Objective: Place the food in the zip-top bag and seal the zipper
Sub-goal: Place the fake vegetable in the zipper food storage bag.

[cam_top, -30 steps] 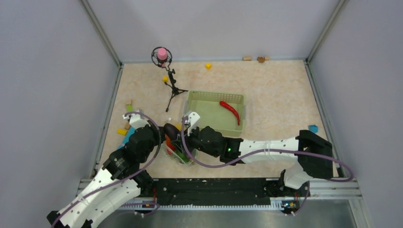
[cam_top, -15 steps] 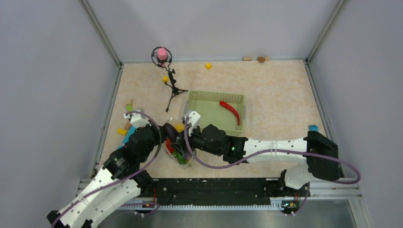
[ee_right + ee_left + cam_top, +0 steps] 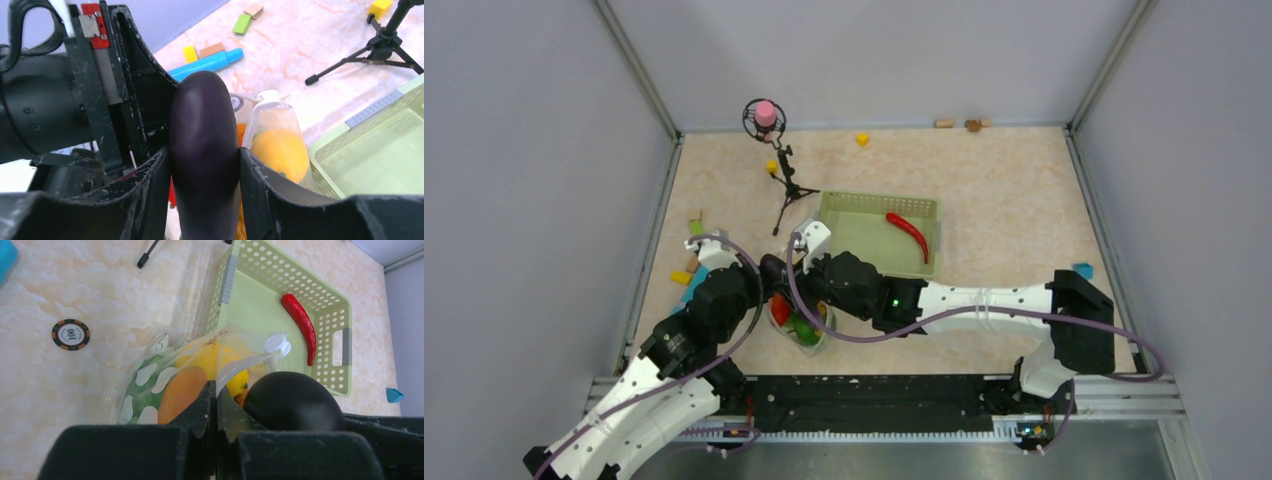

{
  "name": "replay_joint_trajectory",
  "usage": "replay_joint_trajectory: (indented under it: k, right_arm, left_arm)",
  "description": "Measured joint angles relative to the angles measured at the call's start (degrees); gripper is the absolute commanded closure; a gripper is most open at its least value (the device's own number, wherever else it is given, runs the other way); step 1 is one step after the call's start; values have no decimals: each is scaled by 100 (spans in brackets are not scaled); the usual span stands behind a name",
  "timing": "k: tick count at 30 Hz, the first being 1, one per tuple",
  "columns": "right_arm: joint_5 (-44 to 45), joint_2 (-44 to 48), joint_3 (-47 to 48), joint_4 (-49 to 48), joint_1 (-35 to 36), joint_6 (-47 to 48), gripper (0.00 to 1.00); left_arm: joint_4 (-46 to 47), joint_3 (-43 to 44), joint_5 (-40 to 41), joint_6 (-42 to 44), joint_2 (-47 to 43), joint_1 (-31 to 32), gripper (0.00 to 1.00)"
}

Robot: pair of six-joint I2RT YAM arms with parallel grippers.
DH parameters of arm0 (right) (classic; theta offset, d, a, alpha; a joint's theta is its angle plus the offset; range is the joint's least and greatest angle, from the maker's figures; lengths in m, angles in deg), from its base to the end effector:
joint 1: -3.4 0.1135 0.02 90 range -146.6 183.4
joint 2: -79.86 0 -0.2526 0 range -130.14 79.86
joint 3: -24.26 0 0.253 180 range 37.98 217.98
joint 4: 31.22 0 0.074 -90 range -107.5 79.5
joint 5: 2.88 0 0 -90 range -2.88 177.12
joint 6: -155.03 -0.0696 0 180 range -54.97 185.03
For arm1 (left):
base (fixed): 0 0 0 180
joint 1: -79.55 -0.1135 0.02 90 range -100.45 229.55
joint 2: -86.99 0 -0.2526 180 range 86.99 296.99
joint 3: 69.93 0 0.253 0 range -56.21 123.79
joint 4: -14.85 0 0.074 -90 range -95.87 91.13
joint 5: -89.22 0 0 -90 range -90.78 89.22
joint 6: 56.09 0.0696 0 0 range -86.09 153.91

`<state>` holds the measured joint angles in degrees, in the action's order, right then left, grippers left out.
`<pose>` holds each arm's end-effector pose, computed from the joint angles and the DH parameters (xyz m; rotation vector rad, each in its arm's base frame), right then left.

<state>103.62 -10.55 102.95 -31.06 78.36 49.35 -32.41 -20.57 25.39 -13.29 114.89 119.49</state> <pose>0.1248 0.3882 0.2857 -0.7234 1.7102 0.8761 0.1386 -0.0760 0.2649 -0.4154 1.9669 -0.5251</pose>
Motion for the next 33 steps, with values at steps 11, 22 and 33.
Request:
replay_joint_trajectory:
  k: [11, 22, 33]
  right_arm:
    - [-87, 28, -125, 396, 127, 59, 100]
    - [105, 66, 96, 1139, 363, 264, 100]
    - [208, -297, 614, 1952, 363, 466, 100]
  left_arm:
    - [-221, -50, 166, -61, -140, -11, 100]
    - [-485, 122, 199, -35, -114, -4, 100]
    - [-706, 304, -118, 341, 122, -15, 100]
